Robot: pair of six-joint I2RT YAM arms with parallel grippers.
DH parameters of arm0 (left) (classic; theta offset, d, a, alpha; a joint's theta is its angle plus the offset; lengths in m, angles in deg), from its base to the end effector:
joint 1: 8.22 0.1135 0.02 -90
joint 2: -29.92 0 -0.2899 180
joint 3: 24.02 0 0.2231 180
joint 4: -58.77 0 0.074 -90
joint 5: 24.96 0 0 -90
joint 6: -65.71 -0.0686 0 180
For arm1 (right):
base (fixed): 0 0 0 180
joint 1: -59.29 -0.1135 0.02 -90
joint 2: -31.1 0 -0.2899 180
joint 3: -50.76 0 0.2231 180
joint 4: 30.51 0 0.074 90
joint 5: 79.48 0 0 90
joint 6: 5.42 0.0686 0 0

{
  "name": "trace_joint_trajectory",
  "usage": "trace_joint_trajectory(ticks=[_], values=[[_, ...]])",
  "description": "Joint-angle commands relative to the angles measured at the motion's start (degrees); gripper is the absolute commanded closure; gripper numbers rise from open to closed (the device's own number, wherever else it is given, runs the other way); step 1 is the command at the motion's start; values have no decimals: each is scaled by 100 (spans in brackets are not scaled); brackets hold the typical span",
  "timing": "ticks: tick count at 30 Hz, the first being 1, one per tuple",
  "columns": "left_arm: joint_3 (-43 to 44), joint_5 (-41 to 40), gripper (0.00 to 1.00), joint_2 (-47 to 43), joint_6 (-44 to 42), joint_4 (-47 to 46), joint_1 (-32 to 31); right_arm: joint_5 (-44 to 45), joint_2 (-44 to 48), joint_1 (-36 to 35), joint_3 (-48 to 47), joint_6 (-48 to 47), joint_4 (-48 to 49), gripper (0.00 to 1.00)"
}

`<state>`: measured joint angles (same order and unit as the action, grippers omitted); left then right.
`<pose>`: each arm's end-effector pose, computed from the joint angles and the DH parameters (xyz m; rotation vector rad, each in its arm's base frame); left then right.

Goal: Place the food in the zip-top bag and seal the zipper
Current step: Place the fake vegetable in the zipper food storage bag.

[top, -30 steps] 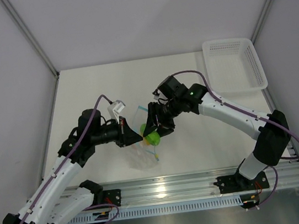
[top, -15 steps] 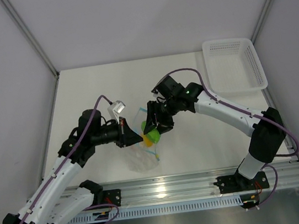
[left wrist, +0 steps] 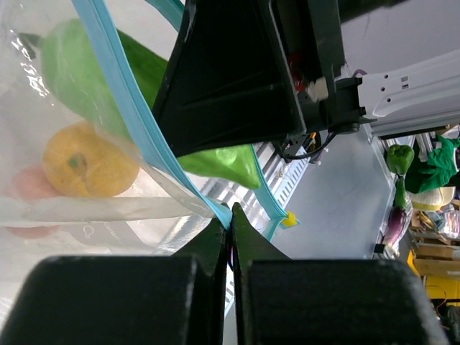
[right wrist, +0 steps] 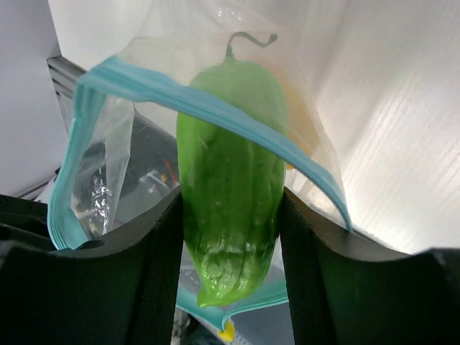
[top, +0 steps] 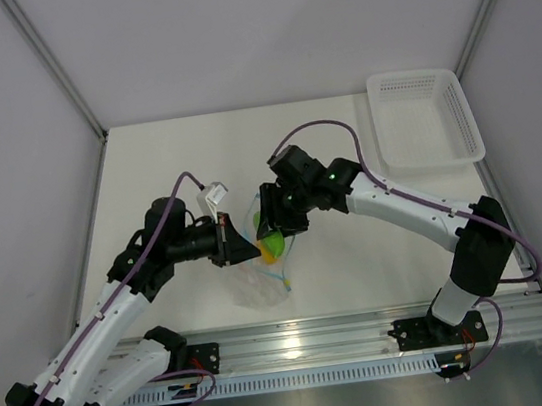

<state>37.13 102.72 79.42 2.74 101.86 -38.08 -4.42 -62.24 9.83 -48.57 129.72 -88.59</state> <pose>0.1176 -0.1159 0.3121 0.4797 2.2103 -1.2598 0.2108 0.2737 0.3155 -0.2256 2.7211 0.9310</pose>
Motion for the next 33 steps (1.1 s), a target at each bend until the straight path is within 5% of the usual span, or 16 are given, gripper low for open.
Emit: trace_joint_trajectory(ticks=[1,12,25,33], values=[[236,-49,99,-28,232,-313,-37,641,-18,-231,-66,-409,450,100],[306,-348,99,16,321,-428,-28,888,517,-531,909,-1157,1443,86],[306,-410,99,166,303,-542,-28,-79,764,-548,1051,-1754,1524,19],[298,-410,99,69,268,-463,-37,236,1115,-548,858,-2001,1251,15]])
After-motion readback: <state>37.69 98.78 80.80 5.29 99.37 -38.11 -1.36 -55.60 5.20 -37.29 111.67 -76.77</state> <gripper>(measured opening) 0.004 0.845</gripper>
